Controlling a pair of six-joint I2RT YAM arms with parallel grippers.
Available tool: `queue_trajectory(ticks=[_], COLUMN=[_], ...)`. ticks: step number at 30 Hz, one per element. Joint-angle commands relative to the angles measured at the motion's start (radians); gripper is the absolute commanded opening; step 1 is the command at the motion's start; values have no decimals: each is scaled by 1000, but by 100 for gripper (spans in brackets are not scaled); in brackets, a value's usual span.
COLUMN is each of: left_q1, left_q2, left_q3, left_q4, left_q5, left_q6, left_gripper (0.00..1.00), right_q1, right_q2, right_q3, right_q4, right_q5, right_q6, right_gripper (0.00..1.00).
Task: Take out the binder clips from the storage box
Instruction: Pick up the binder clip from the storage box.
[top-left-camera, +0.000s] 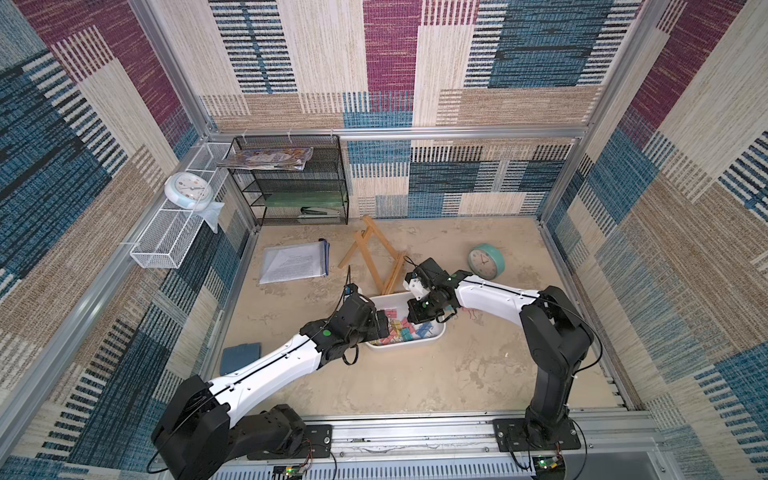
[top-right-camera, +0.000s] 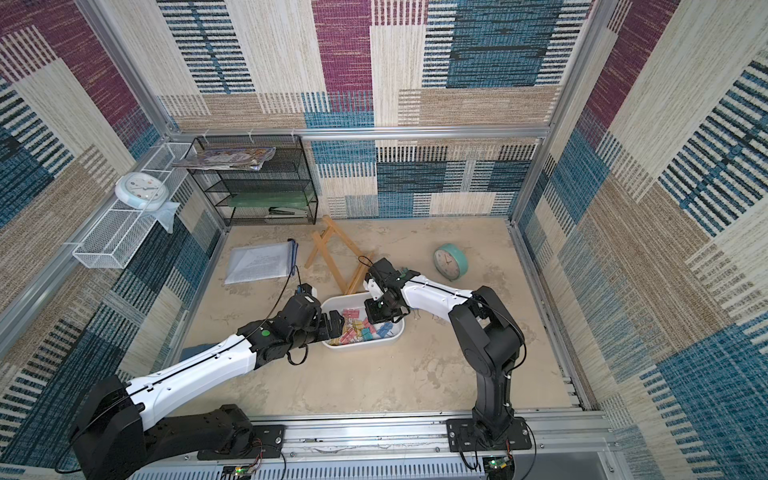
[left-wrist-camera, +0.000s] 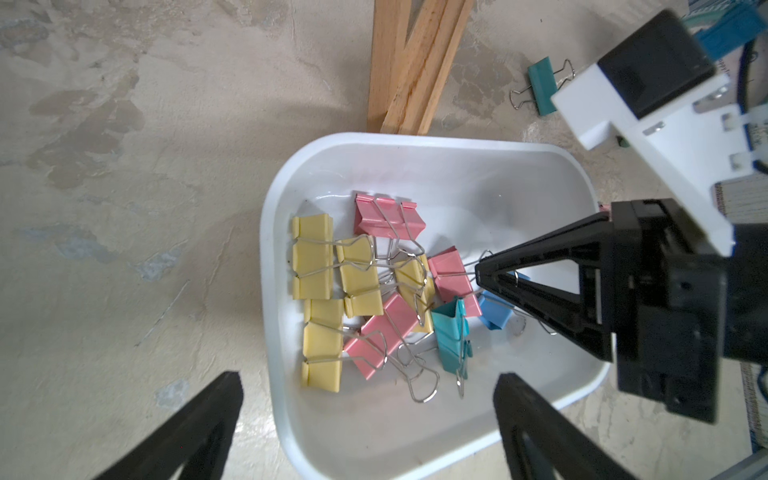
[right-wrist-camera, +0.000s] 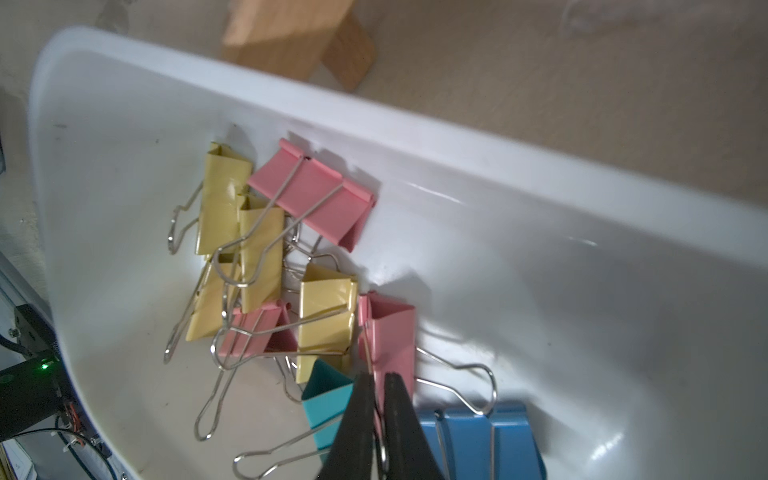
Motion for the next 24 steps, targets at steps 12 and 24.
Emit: queue_trajectory(ticks=[12,24], left_q1=[1,1], left_q2=[8,26], left_q3=[20,41], left_q4=[16,18], left_q5=[21,42], left_q6=[2,13], left_gripper=[99,99], right_q1=[-2,-3], right_q2=[-104,-122], right_q3=[-7,-26], right_q4=[58,120], right_q5=[30,228], right_q6=[40,88], right_gripper=[0,0])
